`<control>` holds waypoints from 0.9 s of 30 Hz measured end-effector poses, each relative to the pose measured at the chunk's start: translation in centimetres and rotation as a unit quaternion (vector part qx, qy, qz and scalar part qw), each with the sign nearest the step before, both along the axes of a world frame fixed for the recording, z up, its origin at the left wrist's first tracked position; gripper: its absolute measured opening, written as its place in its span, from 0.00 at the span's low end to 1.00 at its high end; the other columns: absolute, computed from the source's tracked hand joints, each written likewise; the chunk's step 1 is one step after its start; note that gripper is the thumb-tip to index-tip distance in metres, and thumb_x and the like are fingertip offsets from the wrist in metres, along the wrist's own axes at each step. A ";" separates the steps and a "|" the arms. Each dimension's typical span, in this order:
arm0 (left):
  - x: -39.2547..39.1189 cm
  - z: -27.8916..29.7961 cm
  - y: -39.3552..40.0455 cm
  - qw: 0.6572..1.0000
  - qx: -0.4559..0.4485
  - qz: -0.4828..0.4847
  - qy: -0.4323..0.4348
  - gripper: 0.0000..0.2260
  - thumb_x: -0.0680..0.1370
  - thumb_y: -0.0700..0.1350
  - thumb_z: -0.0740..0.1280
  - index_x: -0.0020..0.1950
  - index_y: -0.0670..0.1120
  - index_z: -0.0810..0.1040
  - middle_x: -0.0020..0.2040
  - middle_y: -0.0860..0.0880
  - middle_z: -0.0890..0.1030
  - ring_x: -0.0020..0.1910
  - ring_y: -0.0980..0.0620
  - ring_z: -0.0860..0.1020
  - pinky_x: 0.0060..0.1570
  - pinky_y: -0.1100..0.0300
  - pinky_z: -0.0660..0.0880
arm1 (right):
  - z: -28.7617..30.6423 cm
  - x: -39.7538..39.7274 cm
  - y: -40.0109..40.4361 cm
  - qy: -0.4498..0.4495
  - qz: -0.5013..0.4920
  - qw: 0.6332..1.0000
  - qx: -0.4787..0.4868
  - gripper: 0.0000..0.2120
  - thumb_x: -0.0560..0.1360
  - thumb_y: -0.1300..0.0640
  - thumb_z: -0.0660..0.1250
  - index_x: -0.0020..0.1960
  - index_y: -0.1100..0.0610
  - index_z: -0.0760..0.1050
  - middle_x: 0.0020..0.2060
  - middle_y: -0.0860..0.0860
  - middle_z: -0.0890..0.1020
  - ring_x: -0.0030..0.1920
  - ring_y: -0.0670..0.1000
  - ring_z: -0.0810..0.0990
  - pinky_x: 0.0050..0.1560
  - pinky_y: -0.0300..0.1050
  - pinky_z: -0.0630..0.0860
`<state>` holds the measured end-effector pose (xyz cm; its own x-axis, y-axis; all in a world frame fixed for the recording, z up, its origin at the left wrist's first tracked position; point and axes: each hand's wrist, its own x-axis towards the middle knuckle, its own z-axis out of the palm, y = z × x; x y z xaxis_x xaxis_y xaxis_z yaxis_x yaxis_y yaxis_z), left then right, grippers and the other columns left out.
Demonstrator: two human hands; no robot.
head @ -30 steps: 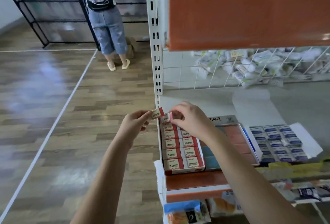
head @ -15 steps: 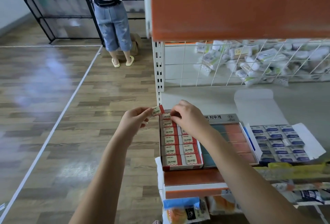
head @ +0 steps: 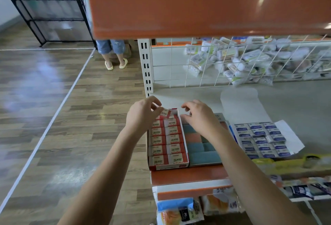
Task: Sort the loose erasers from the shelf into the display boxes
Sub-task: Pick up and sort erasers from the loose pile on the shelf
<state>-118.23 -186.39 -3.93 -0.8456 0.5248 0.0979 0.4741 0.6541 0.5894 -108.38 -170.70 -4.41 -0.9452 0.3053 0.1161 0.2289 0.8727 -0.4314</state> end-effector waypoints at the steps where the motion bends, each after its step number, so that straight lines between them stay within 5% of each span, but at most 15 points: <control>1: 0.3 -0.2 0.4 1.000 -0.007 0.002 0.013 0.07 0.76 0.50 0.67 0.51 0.51 0.77 0.45 0.55 0.82 0.41 0.55 0.79 0.42 0.55 0.79 | -0.1 0.1 0.0 -0.004 0.001 1.000 -0.007 0.16 0.76 0.55 0.66 0.63 0.57 0.74 0.54 0.51 0.78 0.50 0.46 0.76 0.50 0.34 0.68; 15: 2.3 -1.1 1.8 0.997 -0.023 0.050 0.058 0.08 0.77 0.51 0.64 0.50 0.48 0.77 0.44 0.53 0.83 0.42 0.52 0.79 0.34 0.60 0.72 | -0.7 0.2 -0.3 0.024 0.023 0.999 -0.040 0.12 0.76 0.58 0.65 0.59 0.58 0.77 0.51 0.53 0.79 0.51 0.50 0.77 0.53 0.42 0.74; 22: 2.1 -1.7 0.6 0.996 -0.039 -0.001 0.074 0.14 0.76 0.50 0.67 0.60 0.49 0.79 0.51 0.51 0.81 0.53 0.51 0.75 0.47 0.59 0.71 | -0.8 0.3 -0.3 0.028 0.019 0.998 -0.047 0.13 0.76 0.58 0.65 0.59 0.58 0.76 0.50 0.52 0.79 0.50 0.49 0.77 0.53 0.41 0.74; 27: 2.5 -1.5 1.0 0.994 -0.049 0.001 0.093 0.09 0.77 0.48 0.66 0.55 0.49 0.82 0.49 0.50 0.81 0.50 0.51 0.75 0.43 0.60 0.70 | -1.1 0.2 -0.4 0.035 0.015 0.998 -0.051 0.13 0.76 0.59 0.65 0.59 0.59 0.77 0.51 0.53 0.79 0.50 0.49 0.77 0.54 0.41 0.74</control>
